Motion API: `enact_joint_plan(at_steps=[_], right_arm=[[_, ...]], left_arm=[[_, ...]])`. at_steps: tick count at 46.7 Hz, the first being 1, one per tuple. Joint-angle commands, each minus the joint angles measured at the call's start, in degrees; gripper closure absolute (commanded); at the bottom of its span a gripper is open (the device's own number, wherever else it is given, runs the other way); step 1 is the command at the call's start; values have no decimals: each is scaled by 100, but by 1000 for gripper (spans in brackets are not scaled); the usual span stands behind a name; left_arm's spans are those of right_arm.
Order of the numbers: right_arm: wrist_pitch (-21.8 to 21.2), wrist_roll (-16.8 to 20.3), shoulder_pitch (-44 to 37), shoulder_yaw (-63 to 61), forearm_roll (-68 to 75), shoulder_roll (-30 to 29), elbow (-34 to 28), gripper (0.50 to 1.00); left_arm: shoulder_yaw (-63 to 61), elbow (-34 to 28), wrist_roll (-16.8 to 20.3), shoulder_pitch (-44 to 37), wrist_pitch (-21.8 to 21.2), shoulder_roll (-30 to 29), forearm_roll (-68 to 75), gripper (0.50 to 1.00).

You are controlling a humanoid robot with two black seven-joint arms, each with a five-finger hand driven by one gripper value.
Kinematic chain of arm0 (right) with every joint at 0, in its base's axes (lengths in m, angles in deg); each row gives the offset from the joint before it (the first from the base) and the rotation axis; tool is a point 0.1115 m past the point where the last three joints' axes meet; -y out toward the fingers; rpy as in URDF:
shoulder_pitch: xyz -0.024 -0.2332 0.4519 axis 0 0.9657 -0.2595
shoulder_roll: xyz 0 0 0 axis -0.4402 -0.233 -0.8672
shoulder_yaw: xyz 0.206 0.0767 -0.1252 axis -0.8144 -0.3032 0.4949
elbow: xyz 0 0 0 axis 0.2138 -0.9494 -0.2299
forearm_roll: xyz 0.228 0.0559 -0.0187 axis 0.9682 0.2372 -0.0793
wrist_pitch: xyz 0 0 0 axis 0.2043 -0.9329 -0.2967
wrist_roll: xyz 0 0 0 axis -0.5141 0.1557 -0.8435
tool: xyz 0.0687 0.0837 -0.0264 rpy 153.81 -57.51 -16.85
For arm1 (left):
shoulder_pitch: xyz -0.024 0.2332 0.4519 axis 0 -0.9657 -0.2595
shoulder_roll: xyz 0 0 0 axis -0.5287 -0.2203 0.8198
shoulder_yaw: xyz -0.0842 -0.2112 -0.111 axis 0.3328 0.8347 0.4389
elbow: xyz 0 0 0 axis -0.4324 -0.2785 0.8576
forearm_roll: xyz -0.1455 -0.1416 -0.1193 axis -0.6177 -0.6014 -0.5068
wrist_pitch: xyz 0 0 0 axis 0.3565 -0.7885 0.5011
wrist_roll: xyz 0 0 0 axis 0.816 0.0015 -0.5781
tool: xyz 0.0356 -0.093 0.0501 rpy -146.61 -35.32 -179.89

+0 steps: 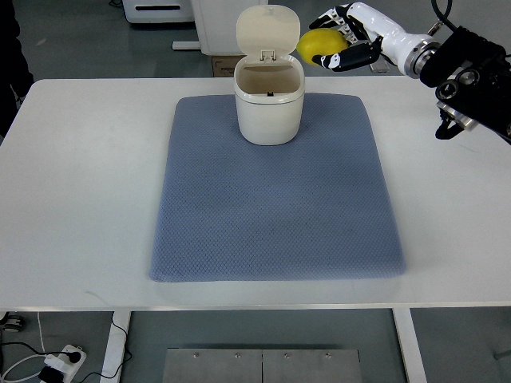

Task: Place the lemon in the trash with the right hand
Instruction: 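Lift the lemon and carry it over the open white bin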

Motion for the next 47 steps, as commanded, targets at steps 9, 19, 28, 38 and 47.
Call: enact_joint_plan(at_steps=[9, 19, 28, 38, 47], right_arm=[[207, 232, -288, 412, -32, -355, 54, 1000], [277, 478, -420, 667, -58, -540, 151, 1000], [286, 733, -499, 694, -67, -733, 257, 1000], [409, 856, -561, 703, -67, -1058, 529, 1000], [488, 909, -596, 817, -67, -1331, 784, 1000]], left_arm=[[0, 0, 1, -9, 0, 0, 1, 500], [0, 0, 1, 0, 0, 0, 1, 500], [0, 0, 1, 0, 0, 0, 1, 500], [0, 0, 1, 0, 0, 0, 1, 500], [0, 0, 1, -9, 0, 0, 1, 500]])
